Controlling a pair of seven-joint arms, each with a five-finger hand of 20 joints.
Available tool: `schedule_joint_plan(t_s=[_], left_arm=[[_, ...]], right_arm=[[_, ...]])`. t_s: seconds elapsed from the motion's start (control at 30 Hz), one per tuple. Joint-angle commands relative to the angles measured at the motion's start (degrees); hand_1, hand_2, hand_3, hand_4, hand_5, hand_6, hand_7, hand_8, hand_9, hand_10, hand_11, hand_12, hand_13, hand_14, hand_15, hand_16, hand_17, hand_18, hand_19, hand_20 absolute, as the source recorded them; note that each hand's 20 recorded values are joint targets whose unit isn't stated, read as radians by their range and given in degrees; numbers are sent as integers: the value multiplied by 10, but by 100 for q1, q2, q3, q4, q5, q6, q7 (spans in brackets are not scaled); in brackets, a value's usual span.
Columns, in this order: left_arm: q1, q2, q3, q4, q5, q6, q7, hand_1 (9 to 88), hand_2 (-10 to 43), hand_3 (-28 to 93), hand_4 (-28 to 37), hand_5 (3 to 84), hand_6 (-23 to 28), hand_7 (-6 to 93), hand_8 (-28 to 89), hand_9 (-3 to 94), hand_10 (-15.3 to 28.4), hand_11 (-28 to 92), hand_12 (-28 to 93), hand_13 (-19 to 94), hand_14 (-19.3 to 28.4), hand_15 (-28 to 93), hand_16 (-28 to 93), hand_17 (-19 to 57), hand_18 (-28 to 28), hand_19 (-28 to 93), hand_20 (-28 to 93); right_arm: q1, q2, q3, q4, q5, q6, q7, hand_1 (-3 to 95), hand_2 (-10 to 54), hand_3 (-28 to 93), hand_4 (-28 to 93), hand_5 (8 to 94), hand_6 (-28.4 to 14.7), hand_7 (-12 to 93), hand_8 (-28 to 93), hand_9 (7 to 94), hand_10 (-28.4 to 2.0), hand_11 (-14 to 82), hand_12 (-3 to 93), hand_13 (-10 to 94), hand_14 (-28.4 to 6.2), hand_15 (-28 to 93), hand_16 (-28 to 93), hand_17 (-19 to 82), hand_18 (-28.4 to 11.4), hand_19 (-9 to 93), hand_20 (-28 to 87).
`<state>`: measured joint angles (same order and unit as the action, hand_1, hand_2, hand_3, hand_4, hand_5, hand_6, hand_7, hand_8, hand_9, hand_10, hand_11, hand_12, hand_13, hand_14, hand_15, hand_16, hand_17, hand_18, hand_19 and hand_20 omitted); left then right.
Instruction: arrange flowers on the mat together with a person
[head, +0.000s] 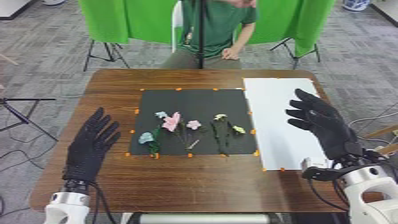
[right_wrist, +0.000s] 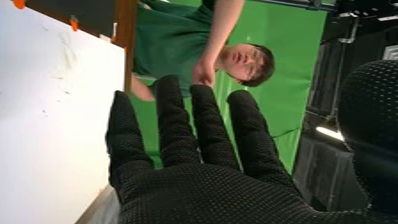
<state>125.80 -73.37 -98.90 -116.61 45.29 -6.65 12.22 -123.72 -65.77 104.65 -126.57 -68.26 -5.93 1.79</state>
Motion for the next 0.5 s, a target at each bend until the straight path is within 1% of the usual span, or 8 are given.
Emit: schedule_joint_plan(t_s=[0.03,0.07,0.1,0.2,0.27,0.37,0.43,0.5], left_arm=[[-62,22,13,68,21,-60,-43,279,-44,684,-261,246,19,189,-105,179,97,174,155,174,122,158,66,-113,206,384,75],[-67,26,12,56,37,-80,-64,279,-44,684,-260,245,19,190,-105,179,97,175,155,174,122,157,66,-113,206,384,75],[-47,26,15,48,38,-78,-56,279,-44,684,-260,245,19,190,-105,179,98,175,155,174,122,157,65,-113,206,383,75],[44,-3,14,33,-8,-24,-77,279,-44,684,-261,245,20,190,-106,179,97,175,155,173,122,158,65,-113,206,383,75],[91,4,-18,17,6,-40,-89,279,-44,684,-261,246,20,190,-106,179,97,174,154,174,122,158,65,-113,206,383,75],[-6,23,1,38,22,-46,-33,279,-45,684,-261,246,20,190,-106,180,97,173,154,174,122,157,65,-113,207,384,75],[-9,33,-13,18,43,-53,-35,279,-45,684,-262,246,19,191,-106,180,97,173,154,174,122,157,65,-113,206,384,75],[38,4,-18,-1,41,-25,-39,279,-44,684,-262,246,19,191,-106,180,97,173,155,174,122,157,65,-113,207,383,75]], right_arm=[[-13,63,-18,-14,52,-2,-7,166,-41,839,-238,270,-46,111,-80,305,-130,64,240,285,-123,117,338,4,-225,379,218],[-22,60,-24,-20,50,6,-3,166,-41,839,-238,270,-46,112,-79,305,-130,64,240,285,-124,118,338,4,-225,379,218],[-15,51,-31,-12,47,-2,6,166,-41,839,-238,270,-46,112,-79,305,-131,64,239,285,-123,119,337,5,-225,379,218],[-28,15,-45,1,93,-60,38,166,-40,839,-238,270,-47,111,-79,306,-130,66,239,285,-123,121,336,5,-225,379,218],[-21,20,-36,-9,28,-126,25,166,-40,839,-238,271,-47,112,-79,306,-131,68,239,285,-124,122,335,4,-225,380,218],[0,64,-23,-27,53,-50,-23,164,-39,839,-238,271,-47,112,-79,306,-131,68,238,285,-124,122,334,5,-225,381,219],[30,66,-41,-24,50,-45,-6,163,-39,839,-238,272,-47,112,-79,307,-131,68,238,285,-124,123,334,5,-225,380,218],[28,50,-51,-10,37,-44,28,163,-39,839,-238,272,-47,113,-79,307,-131,69,238,285,-124,124,333,6,-224,380,218]])
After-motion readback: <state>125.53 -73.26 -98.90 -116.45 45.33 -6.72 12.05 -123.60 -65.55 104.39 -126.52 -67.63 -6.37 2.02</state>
